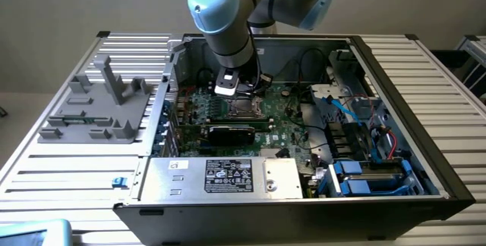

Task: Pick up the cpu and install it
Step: 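Install the first cpu locking lever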

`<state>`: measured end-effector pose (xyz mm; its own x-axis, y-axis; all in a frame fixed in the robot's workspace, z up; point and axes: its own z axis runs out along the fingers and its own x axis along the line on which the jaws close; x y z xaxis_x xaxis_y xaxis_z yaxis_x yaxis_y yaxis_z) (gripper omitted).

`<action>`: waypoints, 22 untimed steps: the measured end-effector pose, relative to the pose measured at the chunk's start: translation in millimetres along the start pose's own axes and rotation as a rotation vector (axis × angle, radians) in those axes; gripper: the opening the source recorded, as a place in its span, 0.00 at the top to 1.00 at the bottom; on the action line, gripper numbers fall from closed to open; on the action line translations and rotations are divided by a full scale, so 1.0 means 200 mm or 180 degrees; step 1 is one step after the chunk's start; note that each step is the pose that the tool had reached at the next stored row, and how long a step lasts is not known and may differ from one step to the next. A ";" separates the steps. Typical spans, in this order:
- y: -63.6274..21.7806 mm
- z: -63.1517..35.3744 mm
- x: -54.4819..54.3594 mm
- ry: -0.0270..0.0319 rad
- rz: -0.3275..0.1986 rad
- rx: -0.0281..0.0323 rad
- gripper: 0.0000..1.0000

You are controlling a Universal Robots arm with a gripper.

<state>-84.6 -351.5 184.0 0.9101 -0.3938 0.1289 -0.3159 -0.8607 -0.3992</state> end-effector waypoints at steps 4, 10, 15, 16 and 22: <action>-0.001 0.000 0.00 -0.0003 0.0001 0.0007 0.89; 0.000 -0.001 0.00 -0.0007 0.0005 0.0021 0.89; -0.007 -0.019 -0.01 -0.0010 0.0007 0.0028 0.89; -0.013 -0.032 0.00 -0.0010 0.0007 0.0026 0.89; -0.058 -0.136 0.01 -0.0019 0.0010 0.0022 0.89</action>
<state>-86.2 -351.1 213.6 0.9107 -0.3946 0.1223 -0.3169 -0.8572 -0.4060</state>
